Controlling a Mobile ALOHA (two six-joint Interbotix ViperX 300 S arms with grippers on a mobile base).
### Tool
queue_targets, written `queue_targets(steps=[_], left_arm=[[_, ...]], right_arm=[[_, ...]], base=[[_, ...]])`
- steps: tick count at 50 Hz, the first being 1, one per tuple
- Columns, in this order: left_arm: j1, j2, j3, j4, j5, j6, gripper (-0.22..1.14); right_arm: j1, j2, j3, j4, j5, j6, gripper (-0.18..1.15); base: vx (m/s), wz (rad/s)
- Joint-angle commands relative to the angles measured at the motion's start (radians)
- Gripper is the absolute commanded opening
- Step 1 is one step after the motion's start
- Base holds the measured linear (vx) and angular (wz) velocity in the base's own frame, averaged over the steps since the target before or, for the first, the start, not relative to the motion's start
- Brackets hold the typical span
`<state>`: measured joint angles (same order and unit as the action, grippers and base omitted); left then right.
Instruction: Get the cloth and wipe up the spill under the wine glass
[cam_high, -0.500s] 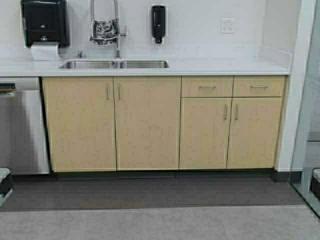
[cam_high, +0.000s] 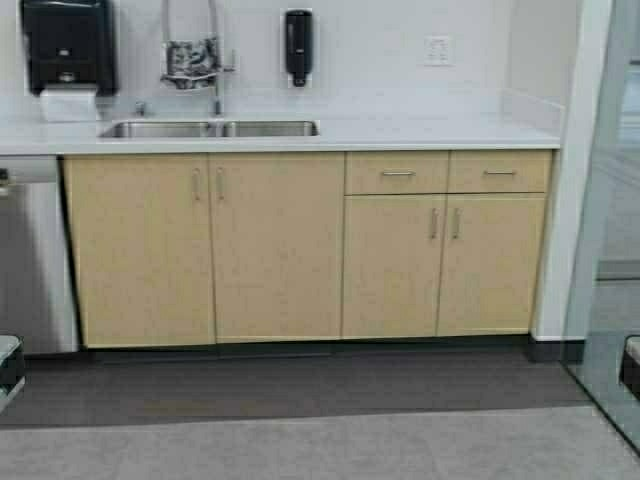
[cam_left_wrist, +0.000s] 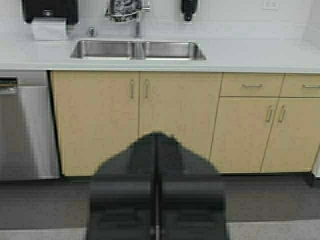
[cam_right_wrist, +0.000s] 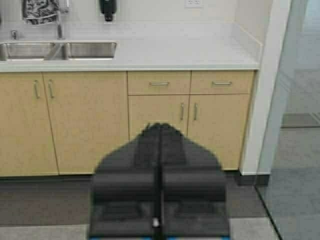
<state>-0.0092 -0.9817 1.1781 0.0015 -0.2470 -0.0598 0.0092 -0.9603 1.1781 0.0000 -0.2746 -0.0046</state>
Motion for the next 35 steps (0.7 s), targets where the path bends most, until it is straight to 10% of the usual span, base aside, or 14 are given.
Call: queue_targets(steps=[1, 35], left_arm=[[0.000, 0.011, -0.014, 0.000, -0.006, -0.005, 0.02], [0.000, 0.012, -0.006, 0.000, -0.048, -0.015, 0.02]], right_arm=[[-0.018, 0.031, -0.023, -0.002, -0.003, 0.003, 0.05], [-0.052, 0.012, -0.029, -0.083, -0.014, 0.112, 0.05]], base=[[0.07, -0.15], [0.18, -0.03]])
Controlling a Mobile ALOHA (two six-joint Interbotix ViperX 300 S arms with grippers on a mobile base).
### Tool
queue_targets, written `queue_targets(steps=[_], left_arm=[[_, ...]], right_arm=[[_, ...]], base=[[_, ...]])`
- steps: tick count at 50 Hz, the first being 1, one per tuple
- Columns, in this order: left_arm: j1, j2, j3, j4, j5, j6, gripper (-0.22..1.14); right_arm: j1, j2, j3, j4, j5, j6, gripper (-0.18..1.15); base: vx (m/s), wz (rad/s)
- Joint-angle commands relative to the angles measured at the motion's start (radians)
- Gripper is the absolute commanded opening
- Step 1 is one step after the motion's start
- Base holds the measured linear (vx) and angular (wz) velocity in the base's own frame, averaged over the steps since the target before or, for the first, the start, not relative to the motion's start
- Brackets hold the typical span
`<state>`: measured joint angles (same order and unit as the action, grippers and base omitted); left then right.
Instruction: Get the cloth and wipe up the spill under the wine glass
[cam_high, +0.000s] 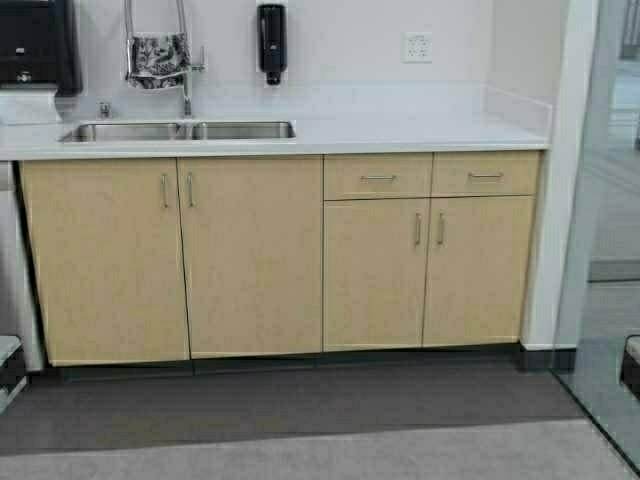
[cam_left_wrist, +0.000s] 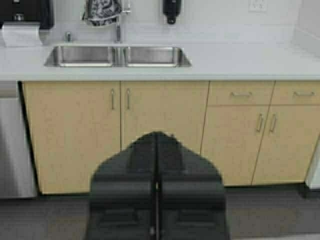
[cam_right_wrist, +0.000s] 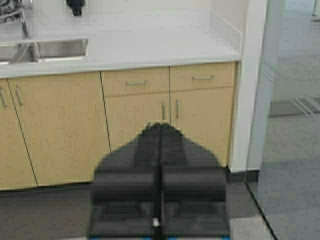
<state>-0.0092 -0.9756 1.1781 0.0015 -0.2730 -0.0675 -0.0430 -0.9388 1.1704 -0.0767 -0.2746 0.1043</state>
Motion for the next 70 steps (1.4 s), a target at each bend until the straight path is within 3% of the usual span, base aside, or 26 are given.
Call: queue_targets(steps=[1, 70], left_arm=[[0.000, 0.006, -0.005, 0.000, -0.025, -0.008, 0.03], [0.000, 0.026, 0.055, 0.002, -0.103, -0.031, 0.03]], right_arm=[[0.000, -0.012, -0.021, -0.006, -0.015, 0.003, 0.05], [0.000, -0.098, -0.011, -0.018, -0.018, 0.060, 0.05]], base=[[0.27, 0.08], [0.37, 0.15]])
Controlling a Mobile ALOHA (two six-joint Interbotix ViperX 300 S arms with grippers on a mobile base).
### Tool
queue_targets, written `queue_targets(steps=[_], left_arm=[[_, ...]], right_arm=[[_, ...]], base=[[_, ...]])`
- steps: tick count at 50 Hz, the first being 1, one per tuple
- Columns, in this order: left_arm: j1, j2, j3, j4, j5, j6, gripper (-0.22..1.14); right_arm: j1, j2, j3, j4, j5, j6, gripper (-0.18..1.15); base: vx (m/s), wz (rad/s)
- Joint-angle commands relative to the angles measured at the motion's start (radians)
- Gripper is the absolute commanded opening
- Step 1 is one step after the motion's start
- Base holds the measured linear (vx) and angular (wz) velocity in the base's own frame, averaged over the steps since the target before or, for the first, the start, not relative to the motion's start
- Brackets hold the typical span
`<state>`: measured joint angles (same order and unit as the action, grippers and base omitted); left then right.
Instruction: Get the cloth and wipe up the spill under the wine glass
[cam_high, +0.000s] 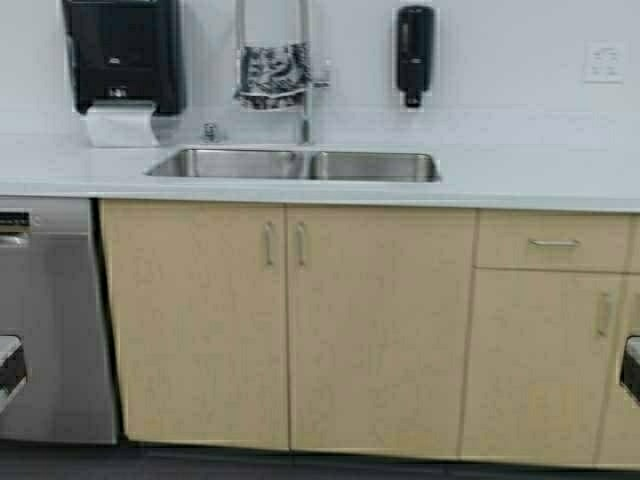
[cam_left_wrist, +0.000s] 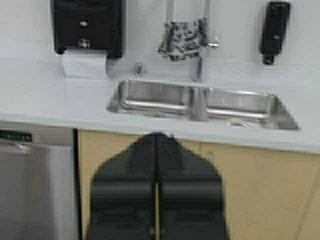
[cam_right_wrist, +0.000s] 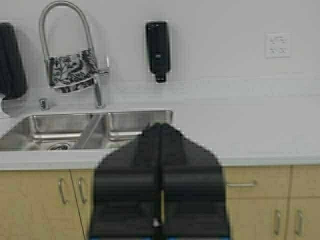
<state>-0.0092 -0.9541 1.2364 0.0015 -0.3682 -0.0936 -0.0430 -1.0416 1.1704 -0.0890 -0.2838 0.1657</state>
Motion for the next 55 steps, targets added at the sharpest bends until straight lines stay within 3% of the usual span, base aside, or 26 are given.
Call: queue_targets(steps=[1, 55], left_arm=[[0.000, 0.003, -0.002, 0.002, -0.008, -0.006, 0.03], [0.000, 0.040, -0.012, 0.041, -0.046, -0.041, 0.03]], right_arm=[[0.000, 0.003, -0.009, -0.006, -0.009, -0.002, 0.05], [0.055, -0.049, -0.005, -0.018, 0.052, -0.008, 0.05]], base=[[0.42, 0.18], [0.40, 0.17]])
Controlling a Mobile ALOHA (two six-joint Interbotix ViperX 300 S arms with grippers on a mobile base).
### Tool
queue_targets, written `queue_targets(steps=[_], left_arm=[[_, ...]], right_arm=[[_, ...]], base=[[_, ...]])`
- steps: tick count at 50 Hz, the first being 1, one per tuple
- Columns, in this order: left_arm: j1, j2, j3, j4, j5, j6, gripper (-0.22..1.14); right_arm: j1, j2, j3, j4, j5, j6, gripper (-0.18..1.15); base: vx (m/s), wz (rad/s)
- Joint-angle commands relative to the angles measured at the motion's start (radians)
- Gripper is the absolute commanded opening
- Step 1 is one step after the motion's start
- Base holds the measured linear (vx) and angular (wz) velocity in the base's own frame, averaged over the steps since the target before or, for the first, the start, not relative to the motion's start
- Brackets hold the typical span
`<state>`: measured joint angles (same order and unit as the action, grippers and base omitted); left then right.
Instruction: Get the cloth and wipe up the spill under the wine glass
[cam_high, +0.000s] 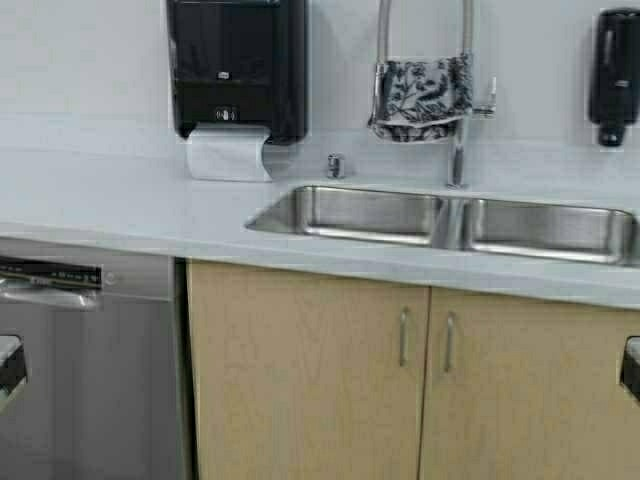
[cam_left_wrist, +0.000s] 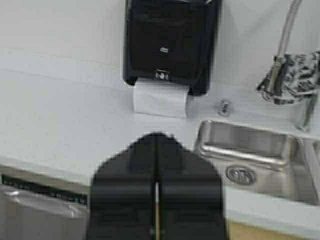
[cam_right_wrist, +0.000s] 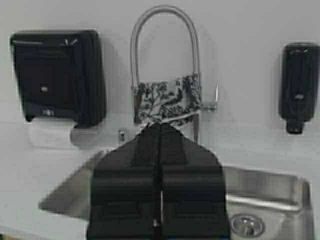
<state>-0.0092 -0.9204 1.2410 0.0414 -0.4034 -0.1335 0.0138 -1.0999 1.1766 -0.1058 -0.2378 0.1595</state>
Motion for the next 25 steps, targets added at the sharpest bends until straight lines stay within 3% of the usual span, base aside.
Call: queue_targets(steps=[1, 25], left_arm=[[0.000, 0.008, -0.018, 0.002, -0.009, -0.002, 0.03], [0.000, -0.048, 0.006, 0.003, -0.011, -0.052, 0.03]], right_arm=[[-0.002, 0.012, -0.011, -0.002, 0.008, -0.002, 0.05], [-0.003, -0.028, -0.005, -0.008, 0.091, 0.002, 0.05]], base=[[0.37, 0.05], [0.37, 0.01]])
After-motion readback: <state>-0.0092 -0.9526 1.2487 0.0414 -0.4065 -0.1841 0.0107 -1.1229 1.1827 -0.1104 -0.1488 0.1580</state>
